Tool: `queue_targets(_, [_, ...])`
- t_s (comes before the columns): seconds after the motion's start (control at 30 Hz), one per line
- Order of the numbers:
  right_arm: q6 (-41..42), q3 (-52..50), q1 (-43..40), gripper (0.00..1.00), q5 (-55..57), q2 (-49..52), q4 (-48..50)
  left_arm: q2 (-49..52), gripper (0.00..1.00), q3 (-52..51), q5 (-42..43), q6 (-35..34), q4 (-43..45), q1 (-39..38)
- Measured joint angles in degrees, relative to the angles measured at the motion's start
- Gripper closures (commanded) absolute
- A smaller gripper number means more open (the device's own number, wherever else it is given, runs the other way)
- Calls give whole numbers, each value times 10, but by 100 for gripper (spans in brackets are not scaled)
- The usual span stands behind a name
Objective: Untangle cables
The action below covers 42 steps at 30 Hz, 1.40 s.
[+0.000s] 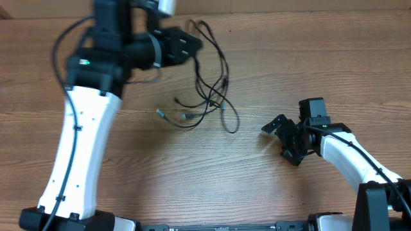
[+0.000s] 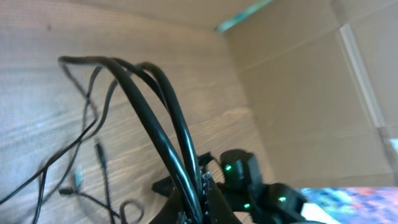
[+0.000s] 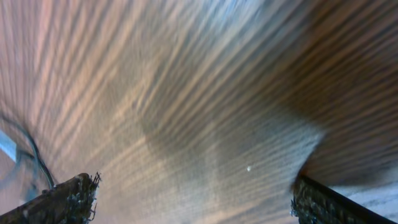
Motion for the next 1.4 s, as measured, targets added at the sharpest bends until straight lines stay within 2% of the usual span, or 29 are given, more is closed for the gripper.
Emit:
queue_targets(0.2, [-48,0,-63,0,-30,-52,-68,4,83,0,-167,-22,-32,-129])
queue_targets(0.23, [-57,2,-75,0,-32,-75,-83,9,80,1,-209,-23,-45,-153])
queue_targets(0.3, [-71,6,-92,0,-33,-122,-102,22,67,1,-275,-24,-68,-183])
queue_targets(0.4, [-85,13,-101,0,-35,-190,-111,55,59,1,-345,-37,-85,-210])
queue_targets(0.57, [-96,20,-101,0,-38,-282,-125,118,50,1,-396,-49,-86,-224])
queue_targets(0.77, [-100,20,-101,0,-28,-317,-166,162,39,1,-416,-70,-91,-225])
queue_targets(0.9, [-101,20,-101,0,-17,-315,-197,178,18,1,-421,-77,-91,-225])
queue_targets(1.0, [-103,20,-101,0,-15,-309,-201,183,20,1,-425,-82,-86,-225])
queue_targets(1.07, [-102,20,-101,0,-14,-302,-201,184,31,1,-433,-82,-79,-225])
queue_targets(1.1, [-103,20,-101,0,-14,-299,-200,185,34,1,-438,-82,-74,-225])
queue_targets(1.27, [-103,20,-101,0,-10,-282,-200,200,33,1,-465,-94,-60,-223])
queue_targets(1.4, [-103,20,-101,0,-10,-266,-200,231,31,1,-484,-158,-61,-211])
